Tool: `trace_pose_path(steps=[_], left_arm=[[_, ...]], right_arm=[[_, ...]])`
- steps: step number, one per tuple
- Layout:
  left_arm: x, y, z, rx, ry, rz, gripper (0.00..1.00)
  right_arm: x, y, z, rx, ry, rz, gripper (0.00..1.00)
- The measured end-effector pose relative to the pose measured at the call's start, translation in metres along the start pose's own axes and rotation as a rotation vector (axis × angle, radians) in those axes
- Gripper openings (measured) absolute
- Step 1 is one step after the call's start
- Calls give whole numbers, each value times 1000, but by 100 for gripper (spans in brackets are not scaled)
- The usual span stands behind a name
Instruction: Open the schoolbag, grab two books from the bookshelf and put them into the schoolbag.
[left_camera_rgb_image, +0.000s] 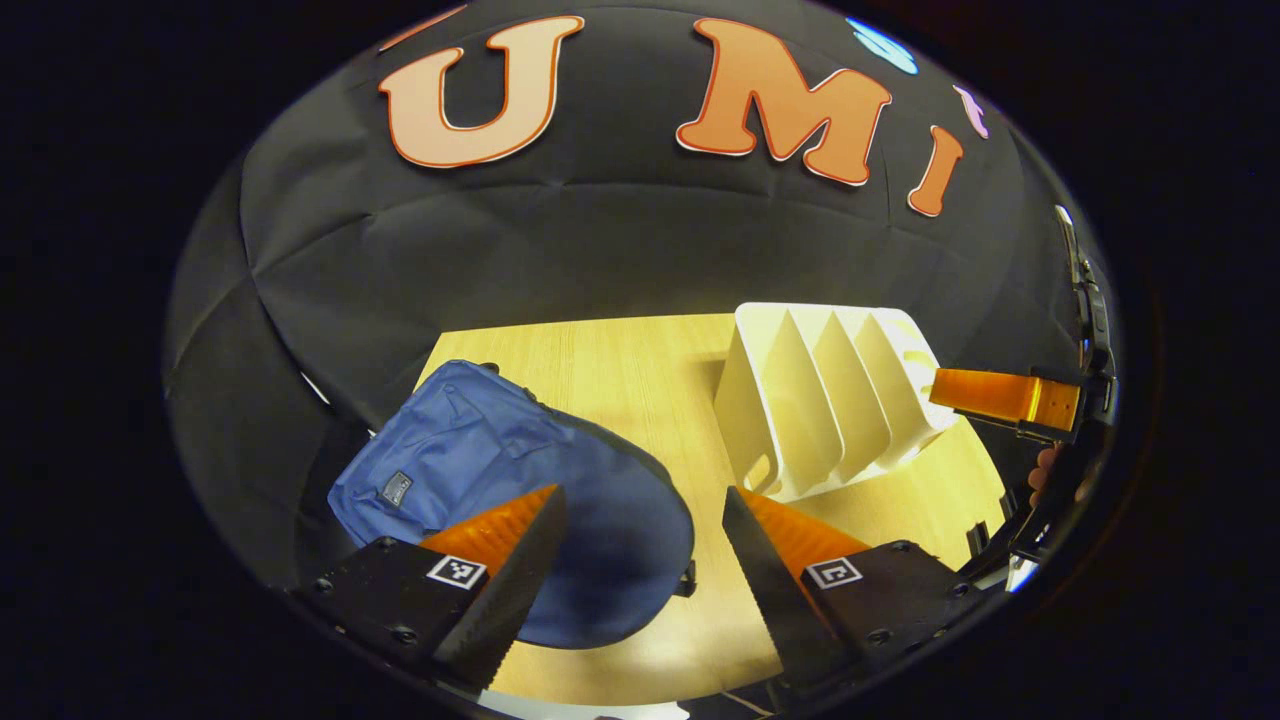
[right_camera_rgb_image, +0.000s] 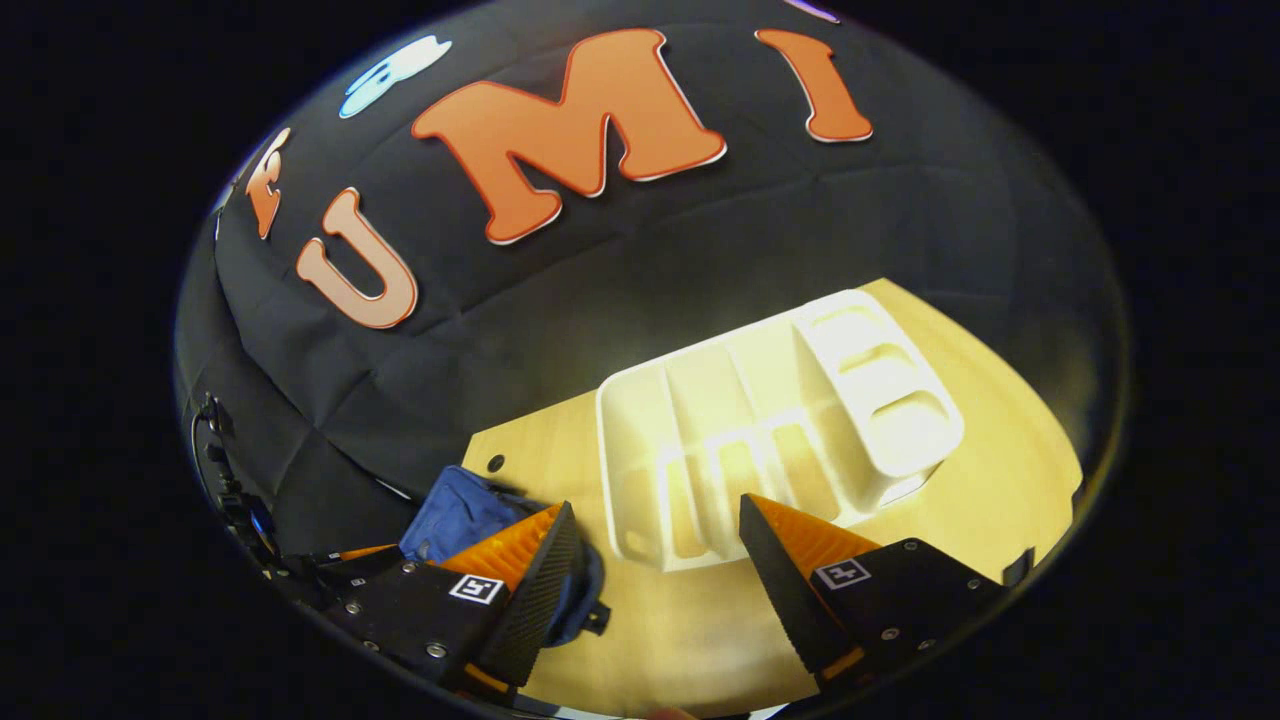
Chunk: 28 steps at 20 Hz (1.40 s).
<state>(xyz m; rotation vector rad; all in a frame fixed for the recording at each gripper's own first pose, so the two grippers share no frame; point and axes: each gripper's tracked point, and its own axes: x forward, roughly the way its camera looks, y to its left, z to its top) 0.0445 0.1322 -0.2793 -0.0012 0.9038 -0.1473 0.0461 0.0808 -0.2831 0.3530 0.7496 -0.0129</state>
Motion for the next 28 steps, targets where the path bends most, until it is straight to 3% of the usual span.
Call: trace_pose_path(steps=[5, 12, 20, 28], left_arm=[[-6, -43, 20, -44, -94, 21, 100], [-35, -91, 64, -44, -333, 70, 99], [-84, -128, 100, -13, -574, 116, 99], [-137, -150, 135, 20, -822, 147, 98]], right_arm=[[-20, -38, 27, -54, -72, -35, 97], [-48, -61, 61, -156, -217, -63, 97], [-83, -61, 100, -267, -448, -72, 97], [-113, -61, 124, -311, -594, -85, 97]])
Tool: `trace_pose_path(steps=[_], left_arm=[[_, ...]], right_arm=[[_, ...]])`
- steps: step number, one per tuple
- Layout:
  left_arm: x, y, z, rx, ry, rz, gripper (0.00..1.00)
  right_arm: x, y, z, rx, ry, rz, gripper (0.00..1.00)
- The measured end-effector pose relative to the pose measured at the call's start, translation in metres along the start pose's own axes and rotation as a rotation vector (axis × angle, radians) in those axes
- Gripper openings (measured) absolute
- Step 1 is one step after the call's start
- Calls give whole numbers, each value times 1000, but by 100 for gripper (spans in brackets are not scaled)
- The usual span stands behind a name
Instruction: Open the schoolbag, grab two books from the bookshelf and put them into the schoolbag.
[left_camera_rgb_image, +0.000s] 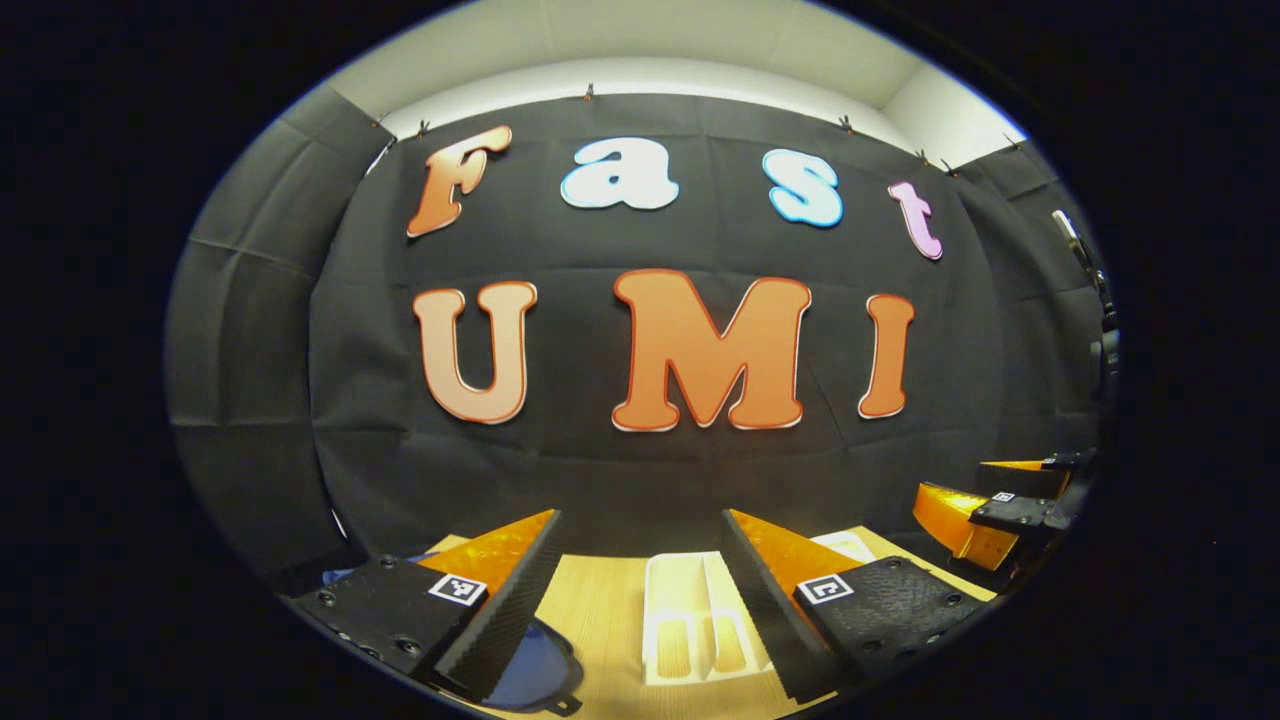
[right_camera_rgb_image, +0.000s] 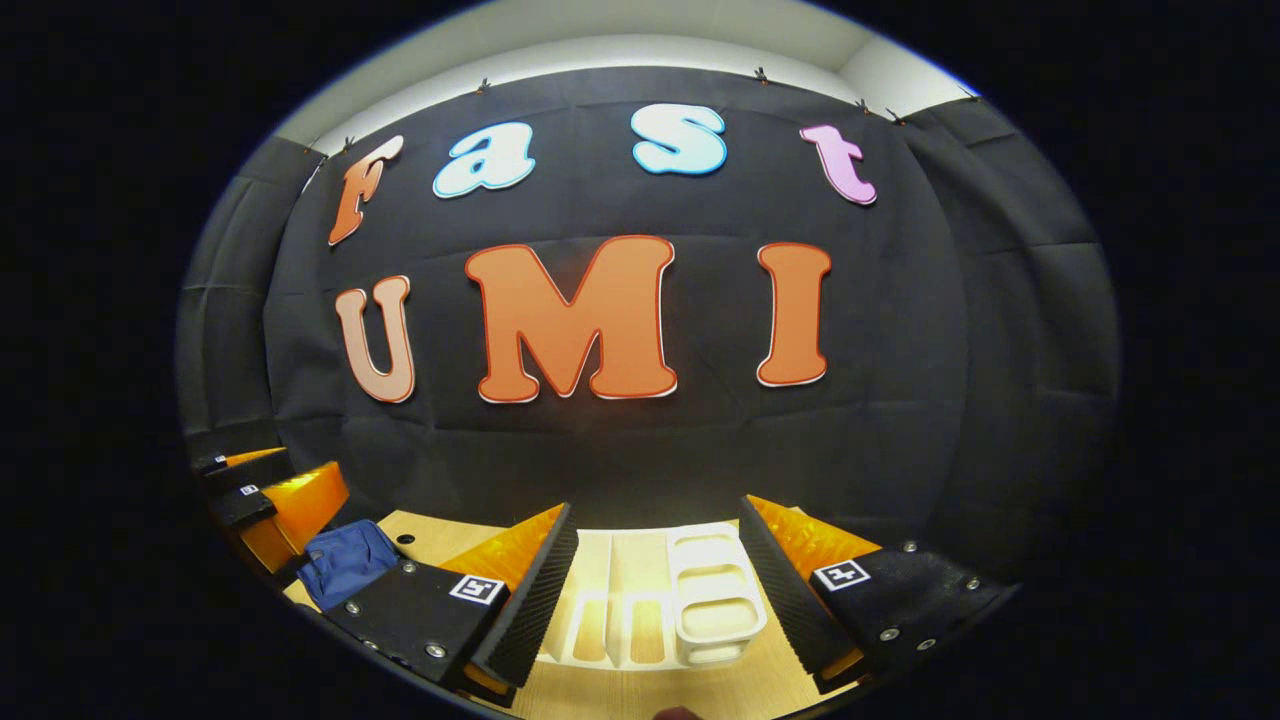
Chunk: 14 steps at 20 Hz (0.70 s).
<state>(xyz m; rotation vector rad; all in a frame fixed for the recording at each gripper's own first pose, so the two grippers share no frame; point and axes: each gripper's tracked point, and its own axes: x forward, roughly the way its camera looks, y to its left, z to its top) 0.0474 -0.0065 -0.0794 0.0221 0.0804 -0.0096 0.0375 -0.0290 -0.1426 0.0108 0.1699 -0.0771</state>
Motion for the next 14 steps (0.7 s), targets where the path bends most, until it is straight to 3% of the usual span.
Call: trace_pose_path(steps=[1, 2, 9, 11, 14], left_arm=[[-1, -1, 3, 7, -16, 0, 98], [-4, -4, 2, 13, -14, 3, 98], [-25, -19, 9, 35, -74, -13, 98], [-28, -12, 9, 47, -78, 5, 99], [-29, -6, 2, 38, -70, 21, 99]], right_arm=[[-1, 0, 2, -4, -13, 0, 100], [-3, -1, 4, -7, -24, -3, 96], [-20, 1, 9, -54, -96, -4, 96], [-28, 4, 8, -49, -94, -7, 100], [-34, 8, 11, -59, -96, -18, 96]])
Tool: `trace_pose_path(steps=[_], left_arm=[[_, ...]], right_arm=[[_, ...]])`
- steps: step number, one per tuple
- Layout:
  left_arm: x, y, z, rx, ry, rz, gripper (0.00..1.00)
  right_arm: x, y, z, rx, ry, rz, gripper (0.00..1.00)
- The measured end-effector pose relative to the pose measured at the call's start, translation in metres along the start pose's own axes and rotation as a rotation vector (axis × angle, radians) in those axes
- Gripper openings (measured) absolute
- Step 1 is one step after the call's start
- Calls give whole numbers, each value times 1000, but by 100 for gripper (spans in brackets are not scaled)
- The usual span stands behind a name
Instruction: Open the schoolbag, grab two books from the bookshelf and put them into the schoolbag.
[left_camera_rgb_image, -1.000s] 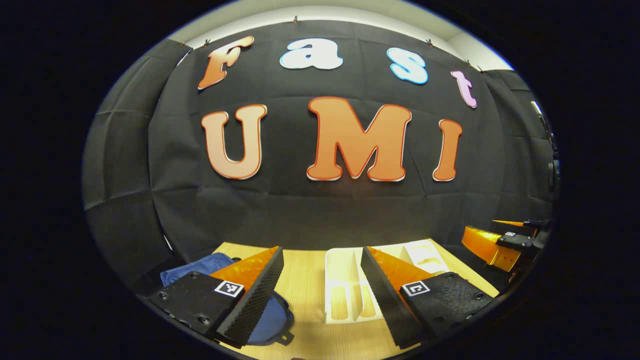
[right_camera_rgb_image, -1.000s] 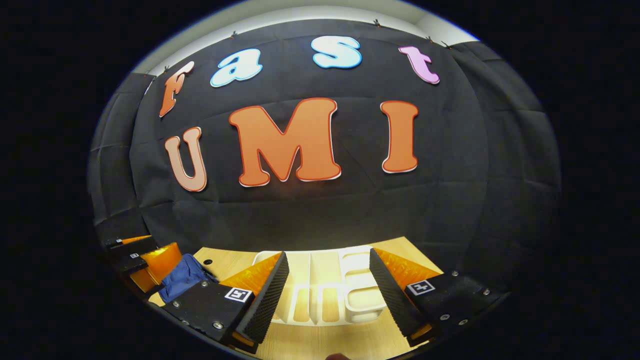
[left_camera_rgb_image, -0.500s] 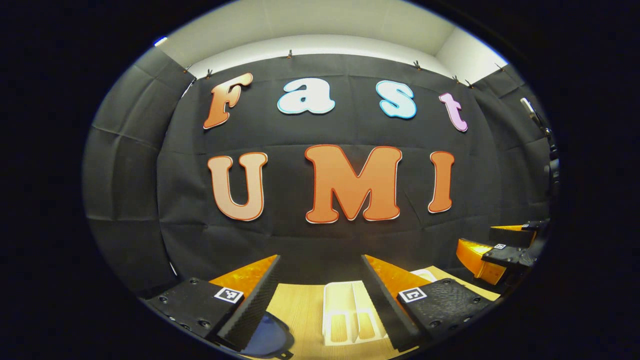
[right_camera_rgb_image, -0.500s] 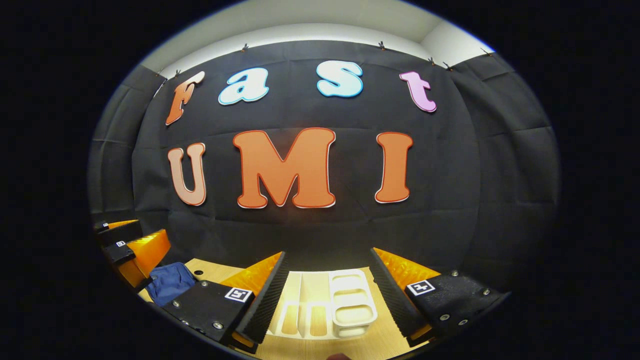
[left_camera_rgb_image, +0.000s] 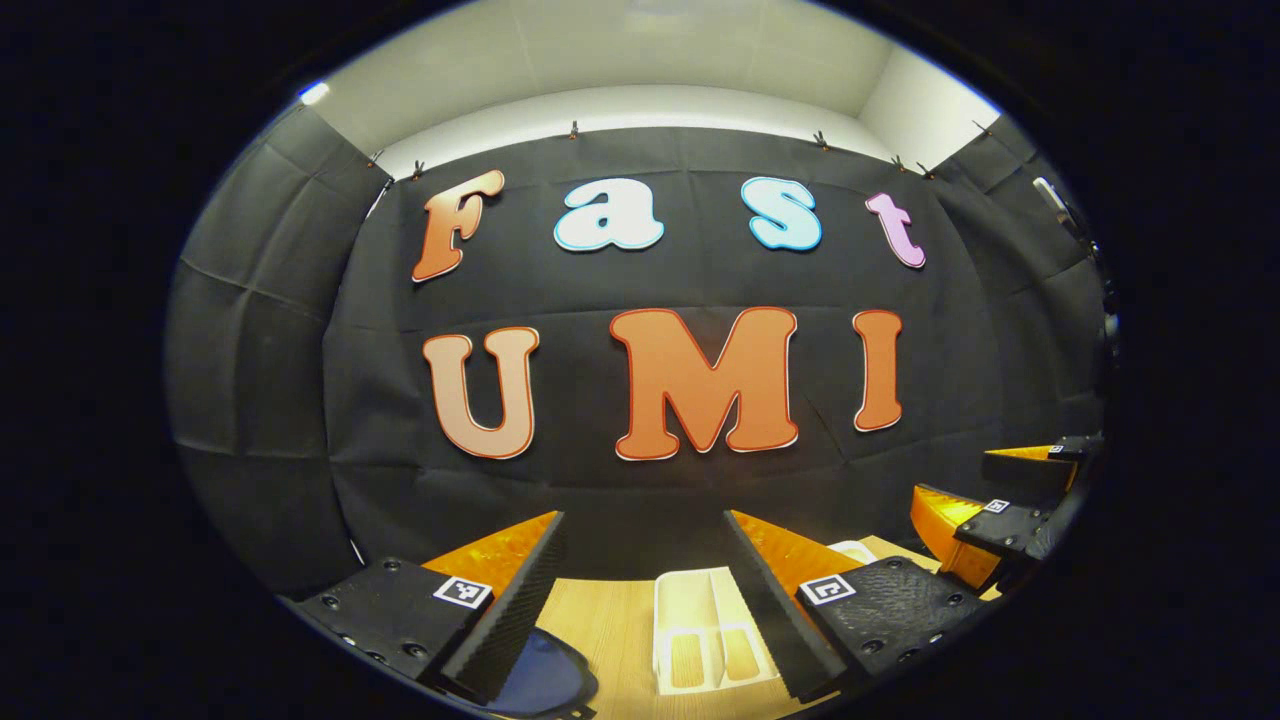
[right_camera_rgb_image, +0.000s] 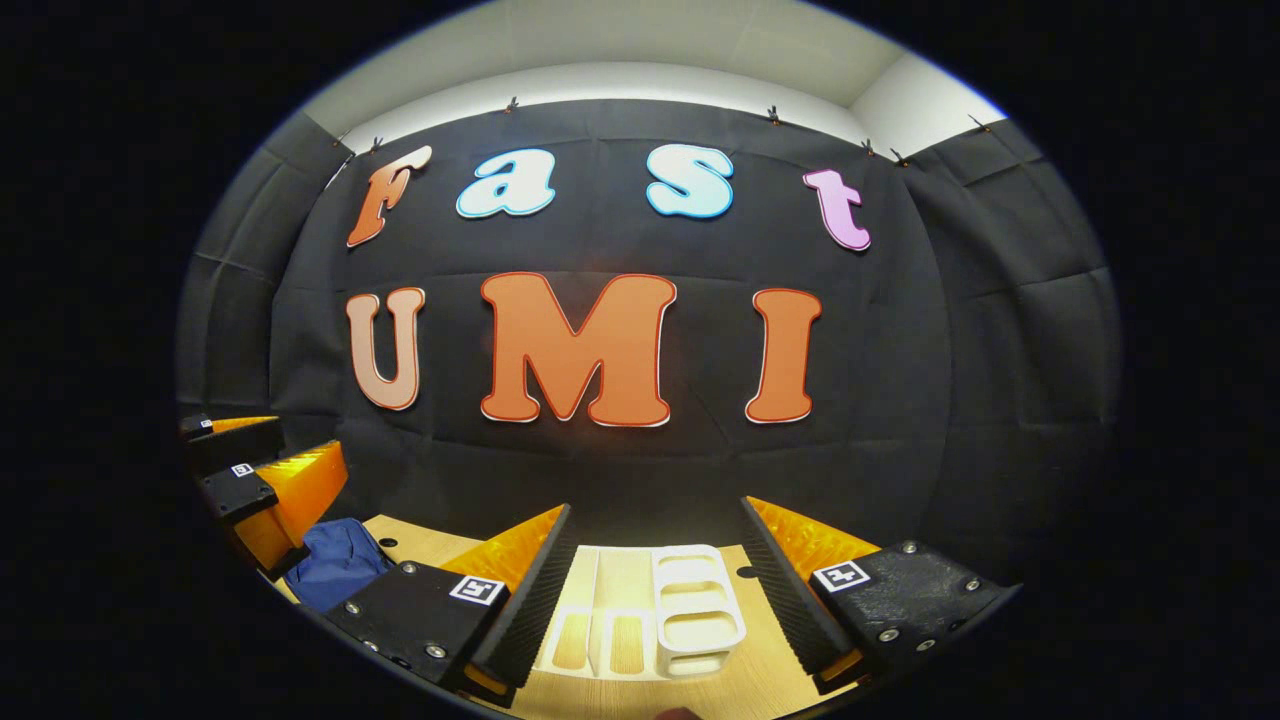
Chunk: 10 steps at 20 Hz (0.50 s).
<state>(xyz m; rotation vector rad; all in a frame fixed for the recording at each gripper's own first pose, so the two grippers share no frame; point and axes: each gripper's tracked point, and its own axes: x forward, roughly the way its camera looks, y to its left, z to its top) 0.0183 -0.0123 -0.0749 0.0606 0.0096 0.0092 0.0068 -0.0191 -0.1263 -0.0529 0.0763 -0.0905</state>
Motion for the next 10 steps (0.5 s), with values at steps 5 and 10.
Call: trace_pose_path(steps=[5, 10], left_arm=[[1, 7, -8, -9, 26, 5, 99], [1, 5, -12, 0, 41, -11, 99]], right_arm=[[-2, 11, -4, -20, 19, 9, 96], [-1, 13, -7, -21, 33, 0, 100]])
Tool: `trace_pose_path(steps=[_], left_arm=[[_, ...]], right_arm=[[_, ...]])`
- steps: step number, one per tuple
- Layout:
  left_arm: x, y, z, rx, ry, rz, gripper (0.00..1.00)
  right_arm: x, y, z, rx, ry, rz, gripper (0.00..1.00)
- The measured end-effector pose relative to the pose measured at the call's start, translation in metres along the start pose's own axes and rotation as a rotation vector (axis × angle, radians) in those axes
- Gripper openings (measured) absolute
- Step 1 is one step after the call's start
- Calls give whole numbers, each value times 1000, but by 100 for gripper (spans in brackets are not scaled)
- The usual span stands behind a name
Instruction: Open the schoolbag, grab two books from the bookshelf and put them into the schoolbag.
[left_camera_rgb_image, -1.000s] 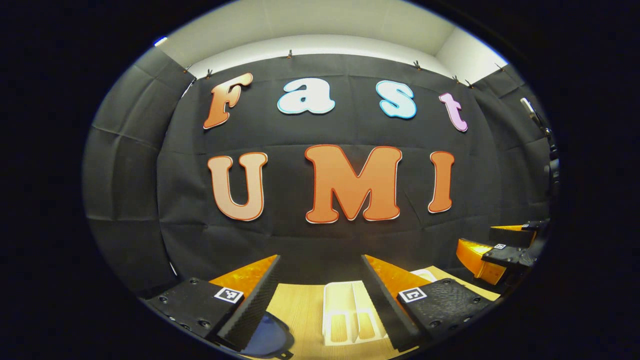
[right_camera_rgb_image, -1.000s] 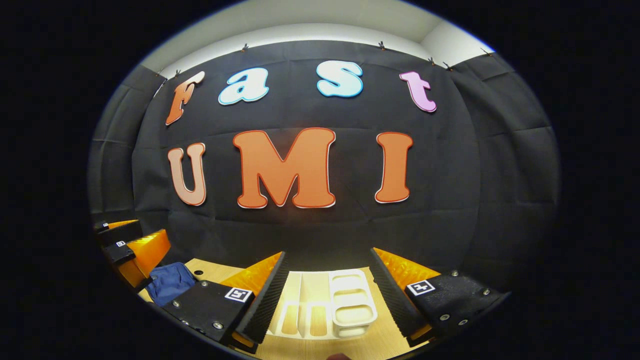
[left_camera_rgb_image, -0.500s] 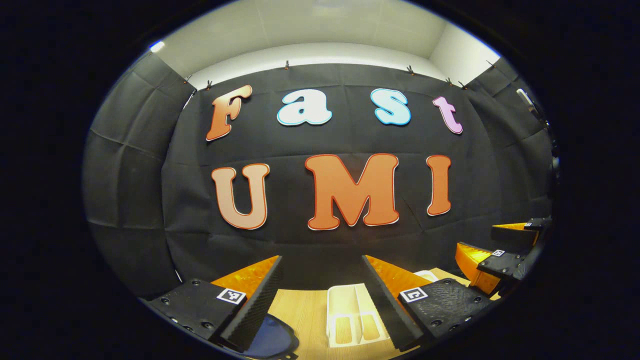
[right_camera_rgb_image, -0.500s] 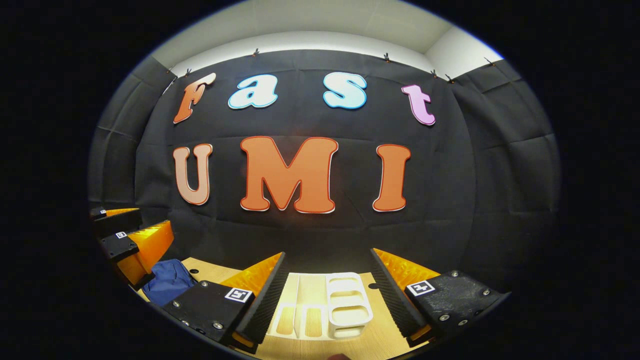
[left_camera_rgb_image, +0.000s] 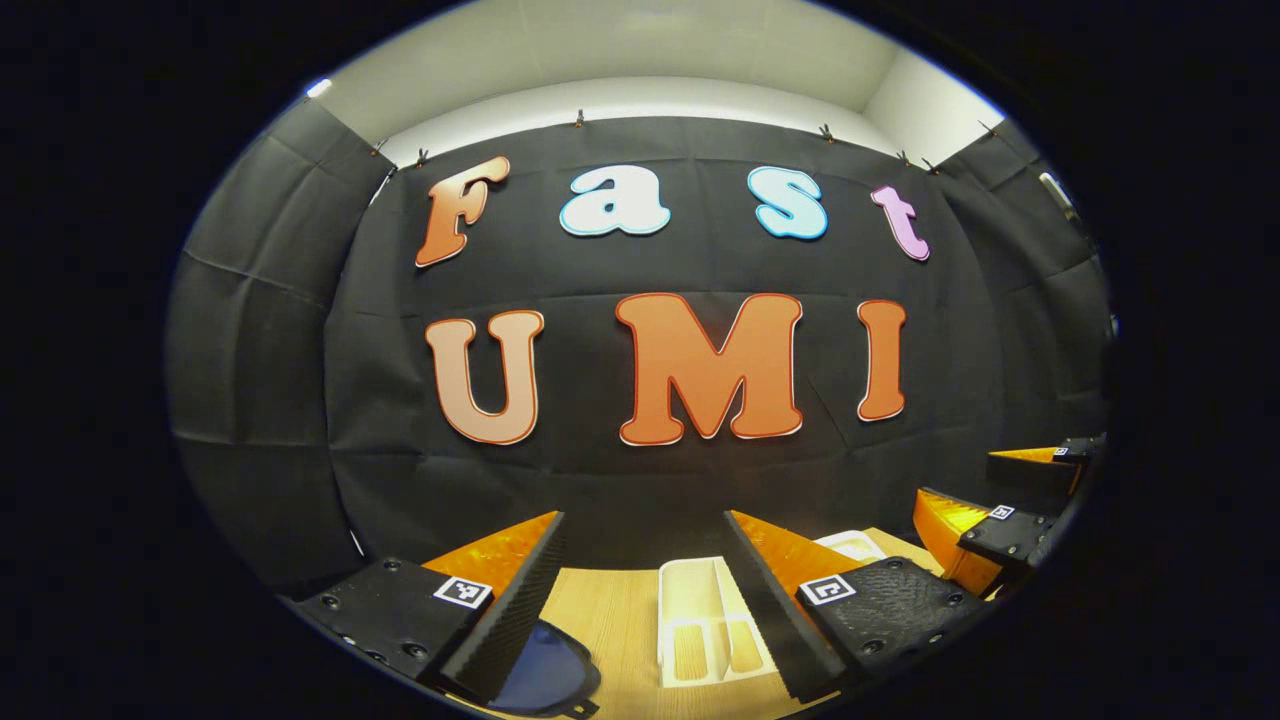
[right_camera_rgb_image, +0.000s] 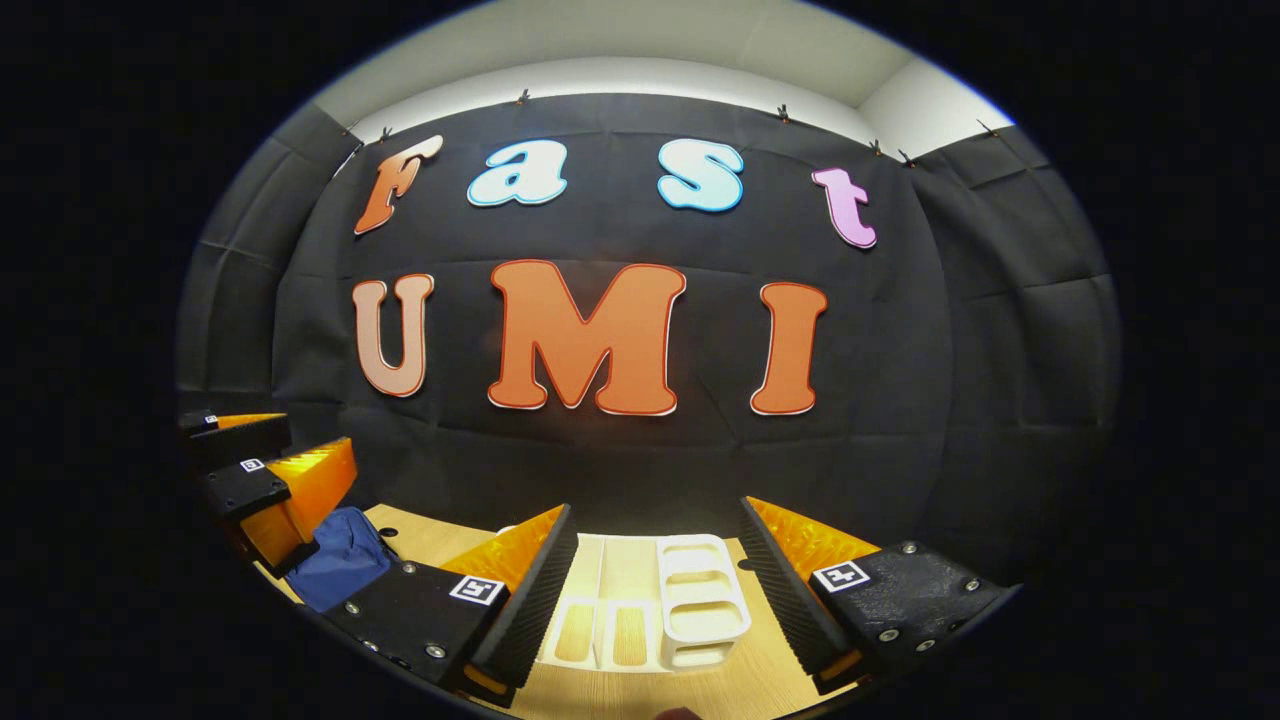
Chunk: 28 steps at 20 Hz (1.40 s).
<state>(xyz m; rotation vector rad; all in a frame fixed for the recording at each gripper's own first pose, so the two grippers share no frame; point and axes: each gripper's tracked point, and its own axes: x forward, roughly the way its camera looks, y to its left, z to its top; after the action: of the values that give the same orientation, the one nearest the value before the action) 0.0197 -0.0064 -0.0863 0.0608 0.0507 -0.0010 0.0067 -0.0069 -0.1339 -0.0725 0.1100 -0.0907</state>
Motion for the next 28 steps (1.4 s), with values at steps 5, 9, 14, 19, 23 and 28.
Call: trace_pose_path(steps=[5, 9, 14, 19, 23, 28], left_arm=[[1, -1, -4, -2, 7, -9, 99], [5, 1, -8, -10, 12, -7, 96], [7, 3, -9, -24, 12, -5, 99], [10, 1, -11, -19, 18, -9, 96], [11, 1, -13, -18, 22, -9, 99], [10, 4, -17, -24, 31, 3, 96]], right_arm=[[2, -2, -2, 0, 1, -13, 100], [4, 0, 2, -5, 17, -19, 96], [3, 2, 2, -10, 16, -23, 100], [5, 0, -1, -18, 24, -25, 96], [4, -4, -2, -17, 26, -35, 96], [5, -7, -4, -15, 29, -41, 96]])
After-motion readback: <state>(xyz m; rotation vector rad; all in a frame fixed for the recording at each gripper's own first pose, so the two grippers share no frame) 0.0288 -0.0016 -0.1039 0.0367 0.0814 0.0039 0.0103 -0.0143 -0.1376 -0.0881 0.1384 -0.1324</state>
